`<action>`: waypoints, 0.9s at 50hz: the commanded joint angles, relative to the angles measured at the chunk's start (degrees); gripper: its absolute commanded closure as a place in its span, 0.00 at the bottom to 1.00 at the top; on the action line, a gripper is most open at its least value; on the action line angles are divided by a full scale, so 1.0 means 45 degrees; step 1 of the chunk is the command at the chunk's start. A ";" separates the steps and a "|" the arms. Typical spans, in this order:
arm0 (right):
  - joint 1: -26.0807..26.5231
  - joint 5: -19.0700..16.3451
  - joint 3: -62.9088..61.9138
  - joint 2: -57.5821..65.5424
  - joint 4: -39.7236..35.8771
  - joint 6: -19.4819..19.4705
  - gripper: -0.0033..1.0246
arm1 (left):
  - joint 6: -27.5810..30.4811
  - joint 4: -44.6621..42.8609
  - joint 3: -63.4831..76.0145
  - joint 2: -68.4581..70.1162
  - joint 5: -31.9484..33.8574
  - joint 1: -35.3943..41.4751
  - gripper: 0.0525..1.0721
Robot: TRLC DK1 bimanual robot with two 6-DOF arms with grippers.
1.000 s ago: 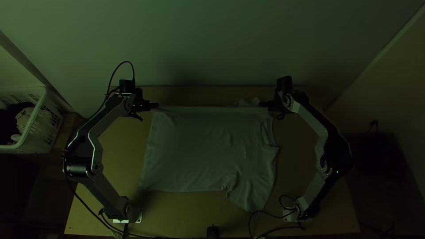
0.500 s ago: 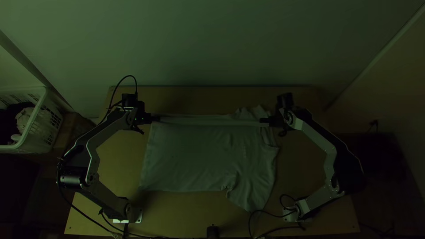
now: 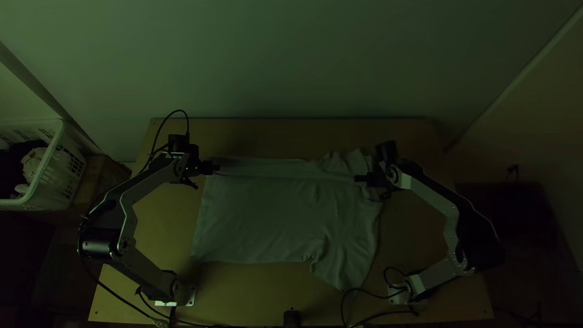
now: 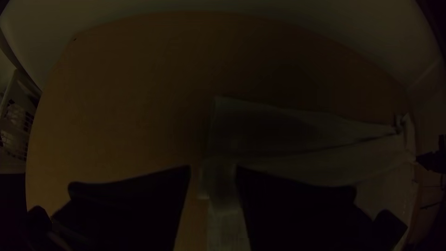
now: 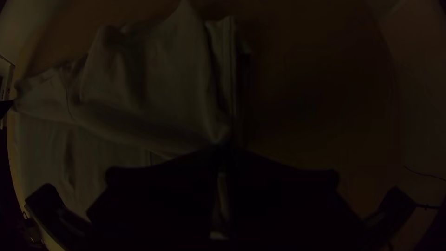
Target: Fold the t-shirt
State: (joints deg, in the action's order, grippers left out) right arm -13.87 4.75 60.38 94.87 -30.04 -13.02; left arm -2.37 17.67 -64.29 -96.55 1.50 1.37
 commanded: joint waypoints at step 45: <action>-0.0863 0.0115 -0.1738 -0.8348 -0.4066 -0.0662 0.47 | 0.1972 0.6503 0.0303 0.6495 0.1367 -0.0675 0.04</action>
State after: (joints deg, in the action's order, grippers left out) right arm -16.16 5.15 54.61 59.92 -46.13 -13.78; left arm 4.67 43.79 -64.27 -71.61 6.94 -0.99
